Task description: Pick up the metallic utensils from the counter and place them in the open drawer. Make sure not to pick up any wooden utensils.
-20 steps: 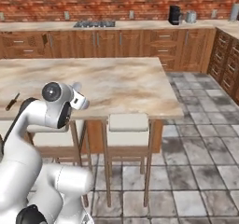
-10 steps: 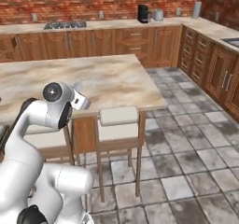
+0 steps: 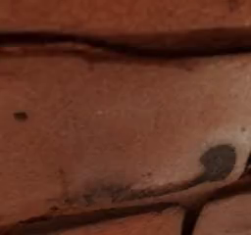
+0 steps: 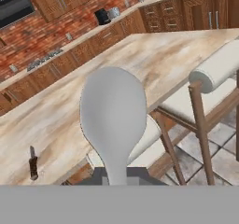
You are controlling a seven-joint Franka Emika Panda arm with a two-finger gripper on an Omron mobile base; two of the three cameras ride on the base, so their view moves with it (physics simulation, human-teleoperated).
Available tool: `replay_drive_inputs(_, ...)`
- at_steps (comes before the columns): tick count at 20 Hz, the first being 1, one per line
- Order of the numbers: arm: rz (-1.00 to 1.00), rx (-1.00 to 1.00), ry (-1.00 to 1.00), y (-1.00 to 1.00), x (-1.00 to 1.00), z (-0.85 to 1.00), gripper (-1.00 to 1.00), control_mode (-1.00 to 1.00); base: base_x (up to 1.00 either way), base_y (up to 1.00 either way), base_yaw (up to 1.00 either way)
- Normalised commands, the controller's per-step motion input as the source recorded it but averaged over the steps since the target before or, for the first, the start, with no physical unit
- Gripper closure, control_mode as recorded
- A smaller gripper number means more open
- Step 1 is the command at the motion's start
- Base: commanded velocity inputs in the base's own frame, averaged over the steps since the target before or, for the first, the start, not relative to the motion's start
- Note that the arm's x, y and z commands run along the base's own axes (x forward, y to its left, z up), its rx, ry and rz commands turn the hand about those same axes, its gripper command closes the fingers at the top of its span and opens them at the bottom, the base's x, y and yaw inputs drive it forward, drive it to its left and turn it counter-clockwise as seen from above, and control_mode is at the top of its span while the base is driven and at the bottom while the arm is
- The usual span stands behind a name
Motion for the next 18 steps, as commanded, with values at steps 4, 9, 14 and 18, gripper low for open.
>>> replay_drive_inputs(4, 0.00, 0.00, 0.00, 0.00, 0.00, 0.00, 1.00, 1.00, -0.98, 1.00, -0.07)
replay_drive_inputs(9, 0.00, 0.00, 0.00, 0.00, 0.00, 0.00, 1.00, 1.00, -0.73, 1.00, -0.07)
replay_drive_inputs(14, 0.00, 0.00, 0.00, 0.00, 0.00, 0.00, 1.00, 1.00, -0.26, 1.00, -0.08)
replay_drive_inputs(18, 0.00, 0.00, 0.00, 0.00, 0.00, 0.00, 1.00, 1.00, 0.00, 1.00, -0.03)
